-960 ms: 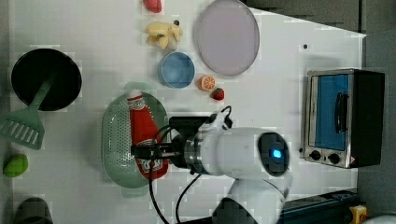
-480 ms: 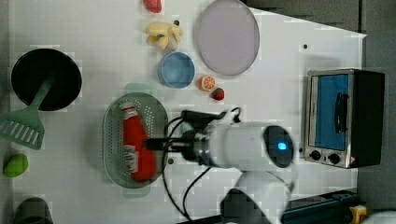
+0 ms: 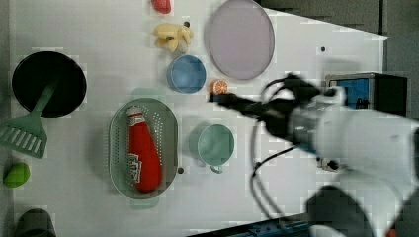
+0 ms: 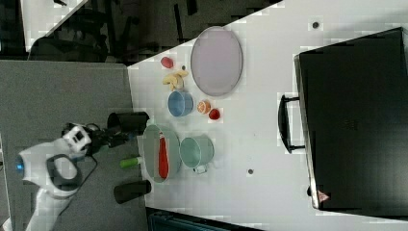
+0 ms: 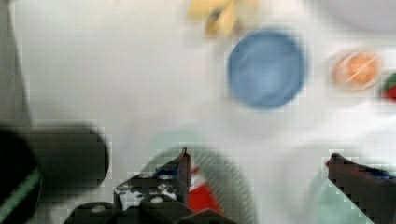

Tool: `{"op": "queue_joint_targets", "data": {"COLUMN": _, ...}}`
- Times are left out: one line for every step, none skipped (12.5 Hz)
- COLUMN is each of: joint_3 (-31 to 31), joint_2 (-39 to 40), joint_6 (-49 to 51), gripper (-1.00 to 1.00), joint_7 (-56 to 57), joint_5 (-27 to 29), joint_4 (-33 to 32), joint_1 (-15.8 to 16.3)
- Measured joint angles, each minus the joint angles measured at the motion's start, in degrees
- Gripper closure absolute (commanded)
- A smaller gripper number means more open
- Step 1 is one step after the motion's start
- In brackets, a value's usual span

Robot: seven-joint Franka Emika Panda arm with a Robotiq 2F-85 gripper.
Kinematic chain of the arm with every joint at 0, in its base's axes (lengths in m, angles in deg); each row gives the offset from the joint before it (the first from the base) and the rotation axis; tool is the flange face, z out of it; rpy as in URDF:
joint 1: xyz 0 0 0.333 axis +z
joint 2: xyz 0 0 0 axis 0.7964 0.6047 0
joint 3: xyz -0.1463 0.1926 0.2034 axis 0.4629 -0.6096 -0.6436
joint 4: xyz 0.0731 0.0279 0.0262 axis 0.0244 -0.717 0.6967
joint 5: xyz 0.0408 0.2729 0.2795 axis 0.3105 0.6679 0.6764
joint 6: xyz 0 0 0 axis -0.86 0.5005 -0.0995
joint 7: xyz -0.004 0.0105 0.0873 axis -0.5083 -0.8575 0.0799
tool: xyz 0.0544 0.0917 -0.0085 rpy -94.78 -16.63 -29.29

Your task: Pick Ketchup from the table and place it in strainer.

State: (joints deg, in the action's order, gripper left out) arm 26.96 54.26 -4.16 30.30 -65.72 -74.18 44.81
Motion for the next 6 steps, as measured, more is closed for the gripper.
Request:
{"op": "queue_joint_targets", "data": {"joint_3": 1.43, "joint_2": -2.44, "joint_6": 4.76, "gripper": -1.0, "joint_7": 0.0, "joint_5": 0.0, "joint_4": 1.12, "joint_1": -1.29}}
{"op": "queue_joint_targets", "data": {"joint_3": 3.97, "joint_2": -4.16, "joint_6": 10.41, "gripper": -1.0, "joint_7": 0.0, "joint_5": 0.09, "joint_4": 2.69, "joint_1": -1.9}}
{"op": "queue_joint_targets", "data": {"joint_3": 6.6, "joint_2": -5.15, "joint_6": 15.92, "gripper": -1.0, "joint_7": 0.01, "joint_5": 0.38, "joint_4": 4.92, "joint_1": -2.62}}
{"op": "queue_joint_targets", "data": {"joint_3": 9.2, "joint_2": -5.61, "joint_6": 20.72, "gripper": -1.0, "joint_7": 0.01, "joint_5": 0.71, "joint_4": 7.11, "joint_1": -3.43}}
{"op": "queue_joint_targets", "data": {"joint_3": 12.16, "joint_2": -5.91, "joint_6": 24.62, "gripper": -1.0, "joint_7": 0.01, "joint_5": 0.73, "joint_4": 9.29, "joint_1": -3.87}}
{"op": "queue_joint_targets", "data": {"joint_3": 15.39, "joint_2": -6.36, "joint_6": 27.86, "gripper": -1.0, "joint_7": 0.01, "joint_5": 0.66, "joint_4": 11.19, "joint_1": -4.17}}
